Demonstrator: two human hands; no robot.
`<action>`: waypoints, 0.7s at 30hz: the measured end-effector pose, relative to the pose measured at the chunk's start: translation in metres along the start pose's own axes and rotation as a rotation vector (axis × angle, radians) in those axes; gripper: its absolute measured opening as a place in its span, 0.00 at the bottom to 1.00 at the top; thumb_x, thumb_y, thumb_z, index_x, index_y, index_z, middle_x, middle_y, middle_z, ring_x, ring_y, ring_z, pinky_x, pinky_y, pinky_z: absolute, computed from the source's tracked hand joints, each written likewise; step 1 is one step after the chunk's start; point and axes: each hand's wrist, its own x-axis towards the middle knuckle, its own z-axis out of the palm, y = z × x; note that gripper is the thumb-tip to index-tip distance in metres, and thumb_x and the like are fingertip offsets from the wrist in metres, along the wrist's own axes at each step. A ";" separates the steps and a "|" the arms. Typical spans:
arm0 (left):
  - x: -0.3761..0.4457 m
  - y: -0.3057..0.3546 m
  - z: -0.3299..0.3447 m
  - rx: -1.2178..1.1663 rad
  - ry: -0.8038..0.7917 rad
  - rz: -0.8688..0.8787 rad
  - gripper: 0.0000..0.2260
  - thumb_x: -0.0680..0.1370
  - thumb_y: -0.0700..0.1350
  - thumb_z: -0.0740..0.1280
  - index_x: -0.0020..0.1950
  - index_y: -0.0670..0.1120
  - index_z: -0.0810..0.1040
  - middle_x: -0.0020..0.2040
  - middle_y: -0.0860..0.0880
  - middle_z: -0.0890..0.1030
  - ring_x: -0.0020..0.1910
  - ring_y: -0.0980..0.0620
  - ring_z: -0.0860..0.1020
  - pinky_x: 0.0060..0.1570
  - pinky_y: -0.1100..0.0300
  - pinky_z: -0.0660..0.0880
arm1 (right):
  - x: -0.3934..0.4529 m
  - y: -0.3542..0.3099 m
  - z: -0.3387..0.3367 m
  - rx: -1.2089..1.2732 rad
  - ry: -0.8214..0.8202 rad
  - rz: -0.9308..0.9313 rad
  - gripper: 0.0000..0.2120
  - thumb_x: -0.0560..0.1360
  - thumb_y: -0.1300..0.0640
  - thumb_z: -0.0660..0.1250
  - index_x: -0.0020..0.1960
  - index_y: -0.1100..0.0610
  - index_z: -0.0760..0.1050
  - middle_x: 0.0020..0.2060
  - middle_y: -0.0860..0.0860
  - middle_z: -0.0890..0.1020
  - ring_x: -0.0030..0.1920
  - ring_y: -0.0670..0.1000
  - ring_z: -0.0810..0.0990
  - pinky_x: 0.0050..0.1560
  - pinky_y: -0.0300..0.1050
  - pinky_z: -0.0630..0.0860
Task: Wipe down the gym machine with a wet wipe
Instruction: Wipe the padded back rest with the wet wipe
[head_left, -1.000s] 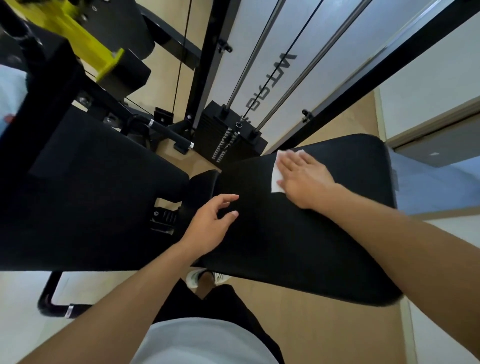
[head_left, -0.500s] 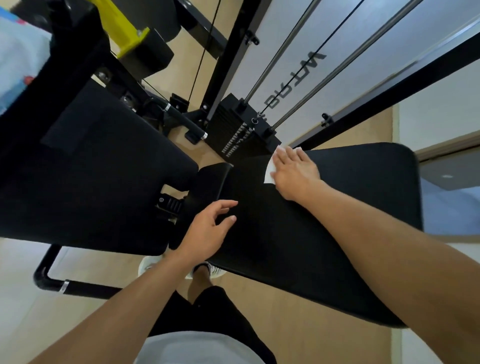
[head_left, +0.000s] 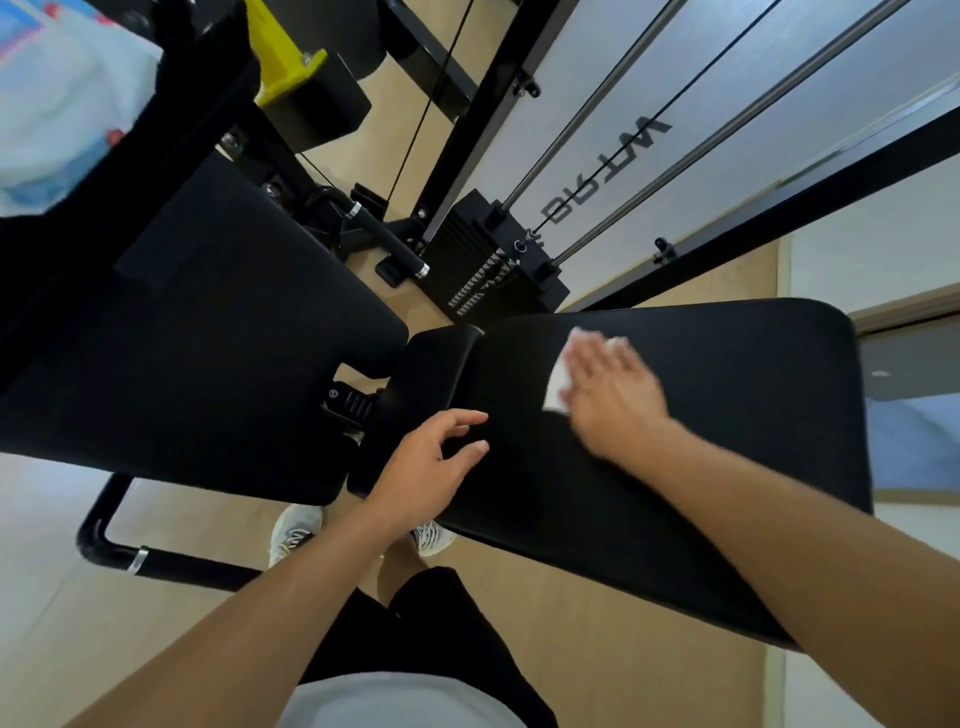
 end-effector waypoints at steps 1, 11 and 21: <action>0.000 -0.002 -0.001 0.014 -0.009 -0.005 0.16 0.81 0.51 0.68 0.68 0.61 0.75 0.66 0.60 0.77 0.68 0.64 0.71 0.69 0.58 0.68 | 0.014 0.013 -0.005 0.046 -0.036 0.070 0.30 0.86 0.48 0.43 0.82 0.62 0.41 0.82 0.58 0.46 0.82 0.57 0.44 0.80 0.56 0.43; 0.004 -0.038 -0.011 0.026 0.075 -0.077 0.16 0.80 0.48 0.70 0.67 0.59 0.76 0.64 0.59 0.78 0.67 0.63 0.73 0.69 0.52 0.72 | -0.031 -0.103 0.018 0.032 -0.178 -0.531 0.29 0.86 0.48 0.46 0.83 0.59 0.42 0.82 0.55 0.42 0.82 0.56 0.40 0.81 0.57 0.41; -0.008 -0.085 -0.001 0.044 0.242 -0.121 0.15 0.80 0.47 0.69 0.64 0.63 0.77 0.62 0.61 0.79 0.65 0.63 0.74 0.64 0.57 0.74 | 0.138 -0.074 0.006 0.056 -0.026 -0.165 0.29 0.84 0.49 0.45 0.81 0.63 0.54 0.80 0.59 0.56 0.81 0.59 0.52 0.80 0.57 0.48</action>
